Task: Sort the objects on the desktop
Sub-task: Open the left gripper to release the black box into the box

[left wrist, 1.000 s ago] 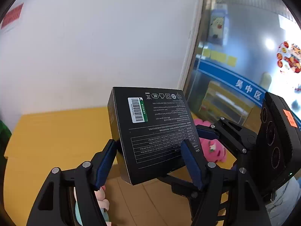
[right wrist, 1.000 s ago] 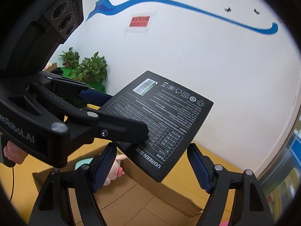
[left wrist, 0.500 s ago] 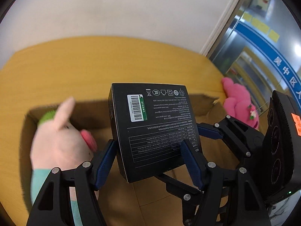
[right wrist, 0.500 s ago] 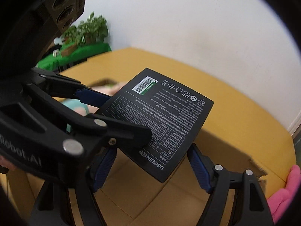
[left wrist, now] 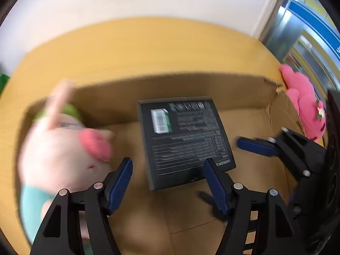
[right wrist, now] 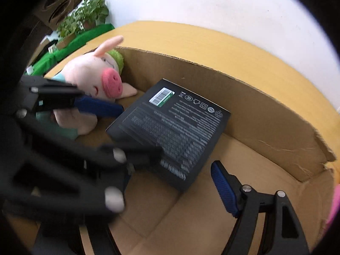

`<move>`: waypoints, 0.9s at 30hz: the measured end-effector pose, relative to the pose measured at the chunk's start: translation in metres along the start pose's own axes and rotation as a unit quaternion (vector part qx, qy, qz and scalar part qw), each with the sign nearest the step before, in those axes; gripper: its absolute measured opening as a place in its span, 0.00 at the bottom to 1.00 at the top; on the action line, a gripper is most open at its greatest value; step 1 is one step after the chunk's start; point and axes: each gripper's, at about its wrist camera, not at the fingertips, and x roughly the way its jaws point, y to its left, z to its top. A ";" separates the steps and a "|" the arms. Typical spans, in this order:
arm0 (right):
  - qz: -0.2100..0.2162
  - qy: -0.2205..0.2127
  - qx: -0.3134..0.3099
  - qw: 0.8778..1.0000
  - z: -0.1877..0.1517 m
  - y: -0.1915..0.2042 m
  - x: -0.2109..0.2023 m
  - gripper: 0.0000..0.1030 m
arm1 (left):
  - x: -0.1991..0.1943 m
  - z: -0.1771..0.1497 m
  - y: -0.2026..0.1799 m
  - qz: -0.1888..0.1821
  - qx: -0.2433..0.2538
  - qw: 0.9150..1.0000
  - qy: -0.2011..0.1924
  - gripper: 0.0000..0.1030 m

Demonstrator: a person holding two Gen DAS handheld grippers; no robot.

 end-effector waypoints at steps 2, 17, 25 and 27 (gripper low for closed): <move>-0.018 0.002 -0.003 1.000 -0.004 0.002 -0.017 0.75 | -0.030 -0.005 0.007 0.002 -0.021 0.999 -0.044 0.71; -0.107 -0.163 0.083 0.977 -0.080 0.090 -0.170 0.05 | -0.197 -0.167 -0.013 0.078 -0.013 0.965 -0.251 0.02; -0.137 -0.145 0.119 0.973 -0.128 0.095 -0.173 0.81 | -0.177 -0.206 -0.008 0.116 -0.007 0.961 -0.252 0.91; -0.136 -0.134 0.152 0.970 -0.140 0.084 -0.166 0.81 | -0.172 -0.216 -0.007 0.136 0.005 0.955 -0.265 0.91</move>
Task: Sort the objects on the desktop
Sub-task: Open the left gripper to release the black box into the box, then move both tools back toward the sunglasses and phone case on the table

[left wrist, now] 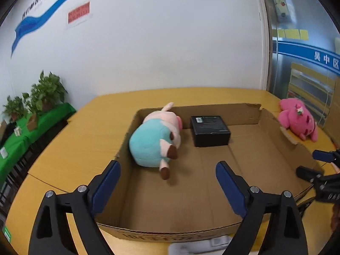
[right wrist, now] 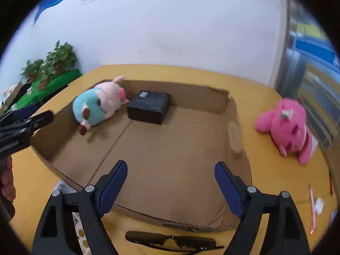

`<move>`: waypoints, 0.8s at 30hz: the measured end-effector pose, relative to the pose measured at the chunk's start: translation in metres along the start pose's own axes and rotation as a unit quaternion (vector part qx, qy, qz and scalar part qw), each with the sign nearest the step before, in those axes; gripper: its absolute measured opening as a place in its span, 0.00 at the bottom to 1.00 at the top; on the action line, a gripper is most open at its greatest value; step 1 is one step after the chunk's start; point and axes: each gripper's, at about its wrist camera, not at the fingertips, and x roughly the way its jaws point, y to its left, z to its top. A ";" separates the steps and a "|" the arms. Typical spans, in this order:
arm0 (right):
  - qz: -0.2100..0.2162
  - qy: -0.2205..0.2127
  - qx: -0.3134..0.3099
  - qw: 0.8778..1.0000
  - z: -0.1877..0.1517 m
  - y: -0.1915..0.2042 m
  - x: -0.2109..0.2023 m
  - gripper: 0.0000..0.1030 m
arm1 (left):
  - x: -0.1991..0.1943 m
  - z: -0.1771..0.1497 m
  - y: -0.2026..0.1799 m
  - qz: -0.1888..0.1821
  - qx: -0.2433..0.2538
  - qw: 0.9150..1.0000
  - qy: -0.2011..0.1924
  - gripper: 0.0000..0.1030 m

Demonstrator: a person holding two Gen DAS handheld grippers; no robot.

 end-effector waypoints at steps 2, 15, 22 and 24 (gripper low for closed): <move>-0.006 0.018 0.020 1.000 -0.010 -0.010 0.008 0.81 | 0.007 -0.012 -0.001 0.006 0.020 1.000 0.016 0.91; -0.021 0.023 0.037 0.999 -0.038 -0.015 -0.005 0.81 | -0.011 -0.030 0.006 -0.023 -0.032 0.999 0.011 0.91; -0.026 -0.021 0.004 0.999 -0.035 -0.007 -0.038 0.81 | -0.040 -0.018 -0.003 -0.047 -0.041 0.998 -0.017 0.93; -0.019 -0.034 -0.005 0.999 -0.032 -0.002 -0.046 0.81 | -0.048 -0.016 -0.010 -0.058 -0.035 0.997 -0.025 0.94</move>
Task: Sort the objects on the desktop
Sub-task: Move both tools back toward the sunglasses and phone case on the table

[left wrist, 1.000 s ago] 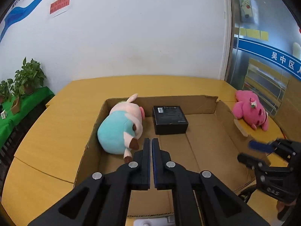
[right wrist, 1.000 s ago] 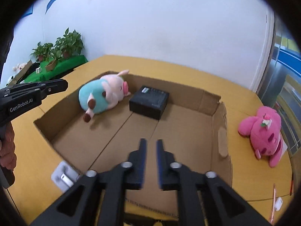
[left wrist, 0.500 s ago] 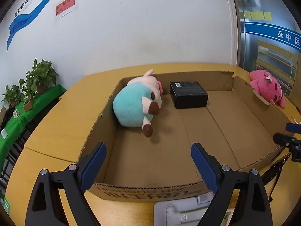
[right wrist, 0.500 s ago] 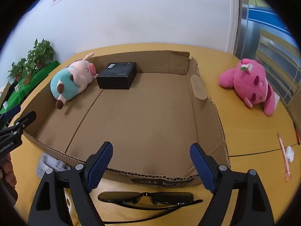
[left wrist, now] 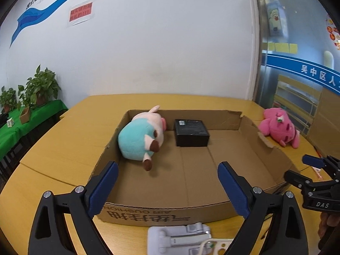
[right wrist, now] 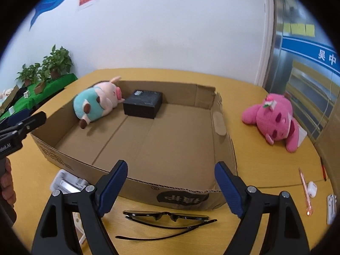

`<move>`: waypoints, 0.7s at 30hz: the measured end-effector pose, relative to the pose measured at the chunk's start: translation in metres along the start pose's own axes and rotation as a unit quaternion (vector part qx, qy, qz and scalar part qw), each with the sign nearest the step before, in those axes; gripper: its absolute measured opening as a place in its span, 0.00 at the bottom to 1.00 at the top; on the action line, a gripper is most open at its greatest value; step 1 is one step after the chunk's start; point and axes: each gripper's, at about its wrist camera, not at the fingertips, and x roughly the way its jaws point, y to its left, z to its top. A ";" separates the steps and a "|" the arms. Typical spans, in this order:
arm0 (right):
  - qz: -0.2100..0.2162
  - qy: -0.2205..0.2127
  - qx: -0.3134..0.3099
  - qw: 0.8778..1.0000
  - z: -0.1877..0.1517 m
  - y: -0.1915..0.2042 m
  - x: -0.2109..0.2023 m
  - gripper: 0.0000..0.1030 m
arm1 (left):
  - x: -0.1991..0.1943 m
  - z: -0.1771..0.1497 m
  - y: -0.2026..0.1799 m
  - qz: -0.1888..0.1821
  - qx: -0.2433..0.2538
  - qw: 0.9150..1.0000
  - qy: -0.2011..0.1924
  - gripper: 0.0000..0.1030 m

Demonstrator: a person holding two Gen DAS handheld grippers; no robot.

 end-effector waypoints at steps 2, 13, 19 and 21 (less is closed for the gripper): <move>0.003 -0.010 -0.006 1.000 0.003 0.004 -0.006 0.81 | -0.004 0.001 -0.008 0.005 0.016 1.000 -0.007 0.94; 0.013 -0.023 -0.016 1.000 0.005 0.013 -0.017 0.81 | 0.000 0.000 -0.011 -0.007 -0.021 1.000 0.016 0.94; 0.034 -0.022 -0.008 0.999 0.002 0.008 -0.018 0.81 | -0.002 -0.002 -0.019 -0.018 -0.015 0.999 0.030 0.94; 0.062 -0.025 -0.005 0.998 -0.001 0.002 -0.021 0.81 | -0.003 -0.005 -0.021 -0.028 -0.012 0.999 0.042 0.94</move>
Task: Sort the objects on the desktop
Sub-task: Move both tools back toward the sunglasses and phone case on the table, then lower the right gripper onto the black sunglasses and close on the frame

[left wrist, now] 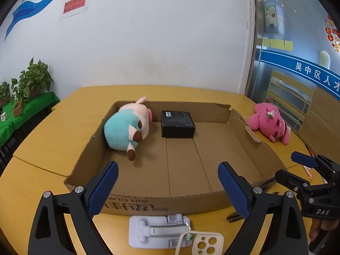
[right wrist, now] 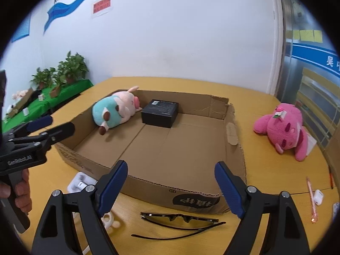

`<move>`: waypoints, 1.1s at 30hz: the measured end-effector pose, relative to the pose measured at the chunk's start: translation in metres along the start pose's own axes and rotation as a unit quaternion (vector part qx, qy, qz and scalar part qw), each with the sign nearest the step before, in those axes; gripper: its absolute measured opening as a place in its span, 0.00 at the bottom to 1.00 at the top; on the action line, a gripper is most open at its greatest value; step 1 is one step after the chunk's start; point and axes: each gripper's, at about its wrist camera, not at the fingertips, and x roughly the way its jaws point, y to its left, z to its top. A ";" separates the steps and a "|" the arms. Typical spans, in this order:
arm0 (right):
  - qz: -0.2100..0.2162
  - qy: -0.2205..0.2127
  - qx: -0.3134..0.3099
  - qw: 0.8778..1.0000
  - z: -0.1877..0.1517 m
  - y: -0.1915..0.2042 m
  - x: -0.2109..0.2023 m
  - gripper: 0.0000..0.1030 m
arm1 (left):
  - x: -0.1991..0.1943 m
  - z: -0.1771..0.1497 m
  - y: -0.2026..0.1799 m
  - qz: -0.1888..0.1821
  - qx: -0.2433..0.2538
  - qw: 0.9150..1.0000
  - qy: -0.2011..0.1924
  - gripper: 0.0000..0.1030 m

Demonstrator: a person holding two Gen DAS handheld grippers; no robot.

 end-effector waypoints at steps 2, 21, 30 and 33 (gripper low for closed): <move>0.029 -0.001 0.006 1.000 -0.008 -0.012 -0.005 0.81 | -0.001 -0.007 -0.003 -0.011 0.006 1.000 0.009 0.94; 0.223 0.148 0.009 0.963 -0.083 -0.100 0.057 0.80 | 0.008 -0.055 -0.053 -0.118 0.054 0.988 0.089 0.94; 0.315 0.202 -0.060 0.925 -0.105 -0.041 0.040 0.80 | 0.012 -0.062 -0.048 -0.131 0.049 0.984 0.112 0.94; 0.321 0.216 -0.132 0.913 -0.118 -0.014 0.014 0.80 | 0.017 -0.065 -0.046 -0.148 0.037 0.979 0.135 0.94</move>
